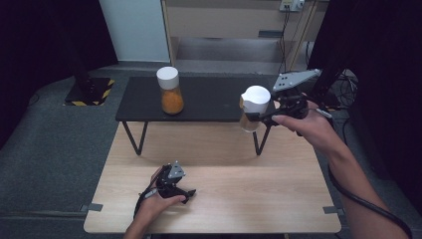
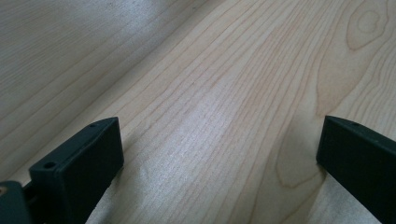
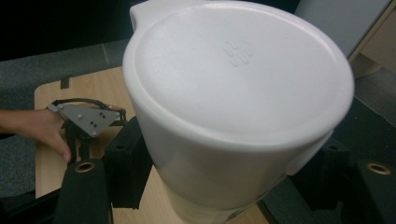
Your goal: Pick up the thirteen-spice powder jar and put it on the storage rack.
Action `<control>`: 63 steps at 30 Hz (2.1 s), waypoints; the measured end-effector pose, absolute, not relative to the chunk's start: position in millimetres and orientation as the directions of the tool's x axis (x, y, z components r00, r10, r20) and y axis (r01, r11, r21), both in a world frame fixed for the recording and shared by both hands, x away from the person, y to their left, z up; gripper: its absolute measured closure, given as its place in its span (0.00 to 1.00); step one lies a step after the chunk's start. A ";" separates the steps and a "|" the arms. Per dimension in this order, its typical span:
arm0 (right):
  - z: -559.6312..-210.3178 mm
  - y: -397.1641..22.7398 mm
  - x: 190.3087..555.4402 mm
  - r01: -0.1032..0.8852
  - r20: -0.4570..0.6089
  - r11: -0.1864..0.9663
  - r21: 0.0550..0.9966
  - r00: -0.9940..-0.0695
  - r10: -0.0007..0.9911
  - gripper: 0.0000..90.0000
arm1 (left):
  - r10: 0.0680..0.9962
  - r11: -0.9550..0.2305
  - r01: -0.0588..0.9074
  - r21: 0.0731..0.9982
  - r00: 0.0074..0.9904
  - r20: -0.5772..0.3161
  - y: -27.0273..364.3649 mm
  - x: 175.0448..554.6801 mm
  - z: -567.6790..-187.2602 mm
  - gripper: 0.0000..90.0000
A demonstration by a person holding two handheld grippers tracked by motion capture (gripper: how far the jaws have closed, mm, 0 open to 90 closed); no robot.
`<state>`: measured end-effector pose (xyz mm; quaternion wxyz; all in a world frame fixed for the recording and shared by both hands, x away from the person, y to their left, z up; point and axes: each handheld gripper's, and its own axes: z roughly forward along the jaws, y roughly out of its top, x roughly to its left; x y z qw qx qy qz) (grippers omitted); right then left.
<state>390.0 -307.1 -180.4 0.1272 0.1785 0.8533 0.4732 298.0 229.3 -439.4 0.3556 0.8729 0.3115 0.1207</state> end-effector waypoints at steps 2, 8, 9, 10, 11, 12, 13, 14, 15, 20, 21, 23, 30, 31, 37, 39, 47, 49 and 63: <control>-178.0 -304.6 394.3 0.185 -0.051 0.492 0.851 -0.903 0.427 0.35 | 0.629 -0.553 0.458 0.696 0.777 -0.011 229.4 298.2 -439.4 0.00; -174.5 -296.5 408.1 0.194 -0.054 0.501 0.843 -0.898 0.437 0.35 | 0.630 -0.553 0.459 0.696 0.777 -0.012 229.3 298.0 -439.4 0.00; -174.5 -296.5 408.1 0.194 -0.054 0.501 0.843 -0.898 0.437 0.35 | 0.630 -0.553 0.459 0.696 0.777 -0.012 229.3 298.0 -439.4 0.00; -174.1 -294.9 411.1 0.195 -0.053 0.502 0.843 -0.898 0.436 0.35 | 0.630 -0.553 0.459 0.696 0.777 -0.012 229.3 298.0 -439.4 0.00; -173.9 -293.7 412.9 0.194 -0.054 0.503 0.842 -0.898 0.436 0.35 | 0.630 -0.552 0.458 0.696 0.777 -0.011 229.3 298.0 -439.5 0.00; -173.8 -290.5 417.4 0.196 -0.054 0.504 0.841 -0.897 0.439 0.35 | 0.630 -0.553 0.458 0.696 0.777 -0.011 229.2 297.9 -439.4 0.00; -173.8 -290.5 417.4 0.196 -0.054 0.504 0.841 -0.897 0.439 0.35 | 0.630 -0.553 0.458 0.696 0.777 -0.011 229.2 297.9 -439.4 0.00; -174.4 -288.5 420.4 0.198 -0.052 0.503 0.841 -0.897 0.440 0.35 | 0.631 -0.552 0.459 0.697 0.776 -0.011 229.2 297.7 -439.6 0.00; -175.1 -287.1 423.0 0.200 -0.049 0.502 0.841 -0.897 0.440 0.35 | 0.631 -0.552 0.459 0.696 0.776 -0.011 229.1 297.6 -439.4 0.00; -180.0 -277.9 435.3 0.211 -0.041 0.507 0.836 -0.897 0.441 0.35 | 0.632 -0.551 0.460 0.696 0.775 -0.012 229.1 297.6 -439.4 0.00; -181.2 -275.4 438.2 0.213 -0.041 0.509 0.834 -0.896 0.442 0.35 | 0.632 -0.551 0.460 0.696 0.775 -0.012 229.1 297.6 -439.4 0.00; -182.5 -270.5 444.6 0.215 -0.037 0.511 0.832 -0.898 0.439 0.35 | 0.632 -0.551 0.460 0.696 0.775 -0.013 229.1 297.7 -439.4 0.00; -183.2 -261.1 457.6 0.224 -0.031 0.513 0.829 -0.896 0.442 0.35 | 0.631 -0.552 0.461 0.695 0.775 -0.013 229.1 297.8 -439.2 0.00; -183.6 -260.2 459.1 0.228 -0.029 0.513 0.827 -0.895 0.444 0.35 | 0.631 -0.552 0.460 0.695 0.775 -0.013 229.1 297.8 -439.3 0.00; -188.8 -259.6 466.0 0.248 -0.013 0.508 0.825 -0.890 0.455 0.35 | 0.632 -0.551 0.461 0.696 0.775 -0.013 229.1 297.7 -439.3 0.00; -190.1 -259.3 467.4 0.252 -0.012 0.512 0.821 -0.889 0.457 0.35 | 0.631 -0.552 0.460 0.695 0.775 -0.012 229.1 297.8 -439.2 0.00; -192.8 -261.4 468.8 0.257 -0.001 0.500 0.827 -0.889 0.458 0.35 | 0.631 -0.552 0.460 0.695 0.775 -0.012 229.1 297.8 -439.2 0.00; -193.2 -262.6 469.0 0.263 0.005 0.497 0.827 -0.887 0.461 0.35 | 0.631 -0.552 0.460 0.696 0.776 -0.012 229.1 297.7 -439.3 0.00; -195.0 -263.9 465.6 0.256 -0.004 0.494 0.831 -0.885 0.465 0.35 | 0.631 -0.552 0.460 0.696 0.776 -0.012 229.1 297.7 -439.4 0.00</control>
